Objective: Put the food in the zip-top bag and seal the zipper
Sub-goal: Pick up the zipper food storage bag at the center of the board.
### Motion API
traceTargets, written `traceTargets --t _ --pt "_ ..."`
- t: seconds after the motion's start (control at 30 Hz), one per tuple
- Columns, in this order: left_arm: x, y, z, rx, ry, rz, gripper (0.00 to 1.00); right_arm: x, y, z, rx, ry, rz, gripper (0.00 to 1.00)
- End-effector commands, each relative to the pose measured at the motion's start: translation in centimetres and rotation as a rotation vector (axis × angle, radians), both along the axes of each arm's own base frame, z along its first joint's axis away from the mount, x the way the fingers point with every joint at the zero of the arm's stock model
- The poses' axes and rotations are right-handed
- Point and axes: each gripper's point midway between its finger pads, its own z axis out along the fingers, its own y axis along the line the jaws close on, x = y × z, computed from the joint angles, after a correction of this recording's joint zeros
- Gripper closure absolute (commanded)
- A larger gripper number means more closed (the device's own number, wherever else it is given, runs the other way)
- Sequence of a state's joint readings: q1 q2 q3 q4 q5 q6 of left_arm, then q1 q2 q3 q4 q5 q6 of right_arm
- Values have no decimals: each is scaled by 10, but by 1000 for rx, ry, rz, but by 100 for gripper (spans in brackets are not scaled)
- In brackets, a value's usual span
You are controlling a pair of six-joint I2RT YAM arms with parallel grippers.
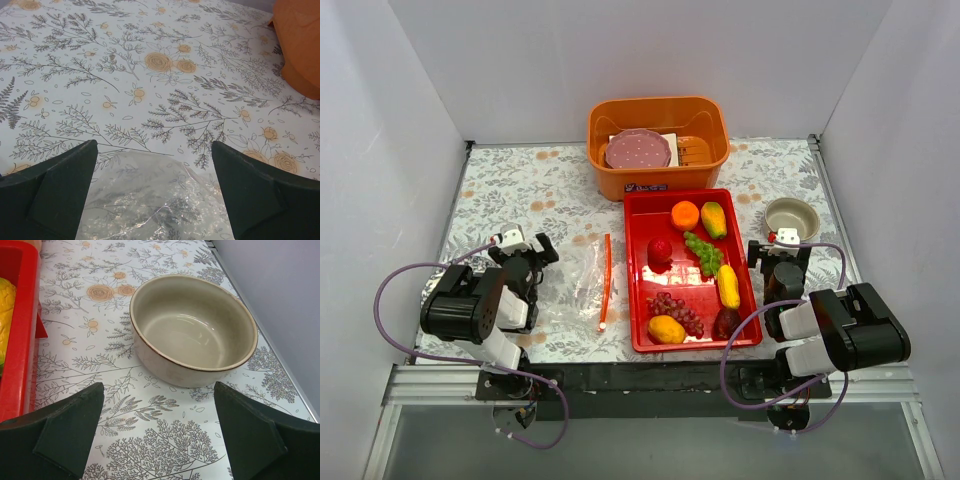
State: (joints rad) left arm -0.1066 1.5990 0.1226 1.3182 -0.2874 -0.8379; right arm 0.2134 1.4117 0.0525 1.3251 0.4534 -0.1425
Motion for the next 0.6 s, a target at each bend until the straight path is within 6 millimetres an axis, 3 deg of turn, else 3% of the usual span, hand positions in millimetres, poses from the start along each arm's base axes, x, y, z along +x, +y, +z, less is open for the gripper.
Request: traceTargets --t 0.0,0.07,0.13,0.17,0.2,0.23,0.3,0.33,0.37,0.4,0.47,0.53,0.57 --pt "7 2 24 -1 -89 6 2 -11 -6 22 30 -125 -21 2" --pt "7 1 24 -3 -90 4 2 -15 -6 22 36 -128 -18 2" --pt "9 10 27 -27 -99 56 2 -21 -5 37 29 -197 3 2" --pt "9 10 26 -36 -93 63 2 -30 -9 36 26 -203 -7 2" --pt "8 11 25 -36 -90 67 2 -34 -13 47 39 -249 -35 2" --pt "7 10 30 -19 -109 53 2 -39 -19 41 48 -226 -71 2" --pt "0 4 34 -16 -122 19 2 -46 -37 59 109 -288 -186 2" --pt "-2 9 38 -17 -133 45 2 -48 -37 16 130 -102 -214 2" --pt "0 16 46 -16 -155 95 2 -46 -35 16 191 -85 -228 2" --pt "0 17 48 -16 -132 115 2 -38 -31 48 249 -150 -222 2" --pt "12 23 64 -43 -129 172 2 -44 -27 43 317 -120 -219 2" --pt "8 38 55 -144 -22 323 2 -45 -21 46 402 -141 -196 2" --pt "-1 42 34 -134 106 368 2 -47 -18 51 432 -165 -177 2"
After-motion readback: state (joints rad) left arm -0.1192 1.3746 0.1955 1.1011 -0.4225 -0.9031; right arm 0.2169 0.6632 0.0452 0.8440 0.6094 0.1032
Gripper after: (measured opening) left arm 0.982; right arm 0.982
